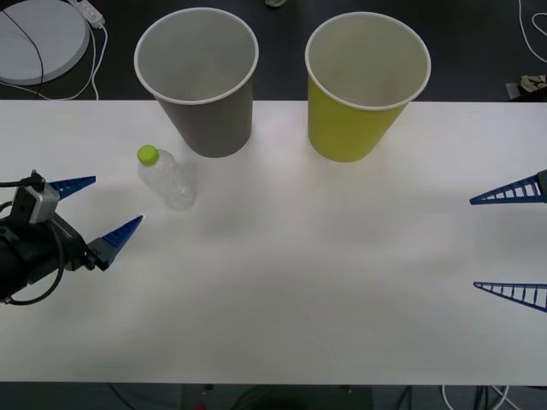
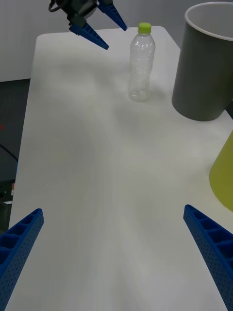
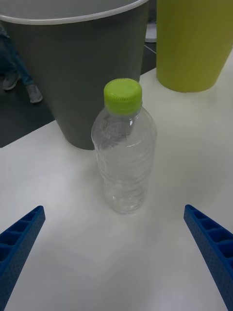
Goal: Put the can into the green bin and the plastic bottle into the gray bin
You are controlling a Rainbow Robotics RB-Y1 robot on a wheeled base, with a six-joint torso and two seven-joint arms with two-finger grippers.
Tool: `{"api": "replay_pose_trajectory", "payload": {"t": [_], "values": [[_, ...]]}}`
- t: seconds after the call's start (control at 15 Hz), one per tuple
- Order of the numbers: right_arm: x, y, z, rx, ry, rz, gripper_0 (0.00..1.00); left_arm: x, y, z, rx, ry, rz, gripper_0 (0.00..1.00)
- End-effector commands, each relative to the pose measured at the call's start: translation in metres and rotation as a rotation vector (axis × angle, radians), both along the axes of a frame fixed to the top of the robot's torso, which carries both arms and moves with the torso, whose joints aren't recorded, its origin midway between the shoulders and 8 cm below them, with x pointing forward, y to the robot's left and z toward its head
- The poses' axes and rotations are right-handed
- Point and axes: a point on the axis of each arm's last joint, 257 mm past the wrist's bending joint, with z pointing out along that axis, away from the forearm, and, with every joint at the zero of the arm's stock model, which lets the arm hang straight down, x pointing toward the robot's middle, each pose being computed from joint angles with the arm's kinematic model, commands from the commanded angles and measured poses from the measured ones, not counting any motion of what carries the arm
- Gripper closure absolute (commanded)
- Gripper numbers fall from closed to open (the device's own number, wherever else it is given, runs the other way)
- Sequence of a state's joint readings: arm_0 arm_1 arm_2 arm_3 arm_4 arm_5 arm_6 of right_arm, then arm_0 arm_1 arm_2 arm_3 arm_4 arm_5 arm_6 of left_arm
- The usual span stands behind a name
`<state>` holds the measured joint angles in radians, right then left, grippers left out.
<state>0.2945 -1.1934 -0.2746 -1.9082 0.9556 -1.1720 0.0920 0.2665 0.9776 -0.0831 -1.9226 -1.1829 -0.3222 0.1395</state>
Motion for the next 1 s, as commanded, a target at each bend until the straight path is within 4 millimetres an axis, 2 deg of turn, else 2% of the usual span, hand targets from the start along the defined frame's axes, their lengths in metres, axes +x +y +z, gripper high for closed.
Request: {"api": "replay_pose_trajectory", "payload": {"t": [0.07,0.47,1.0], "values": [[0.0,0.0,0.0,0.0,0.0,0.0,0.0,0.009,-0.003,-0.006,0.007,-0.001,0.003,0.0],[0.0,0.0,0.0,0.0,0.0,0.0,0.0,0.027,-0.014,-0.009,-0.02,-0.006,0.012,0.0],[0.0,0.0,0.0,0.0,0.0,0.0,0.0,0.042,-0.029,-0.013,-0.076,-0.014,0.014,0.0]]}}
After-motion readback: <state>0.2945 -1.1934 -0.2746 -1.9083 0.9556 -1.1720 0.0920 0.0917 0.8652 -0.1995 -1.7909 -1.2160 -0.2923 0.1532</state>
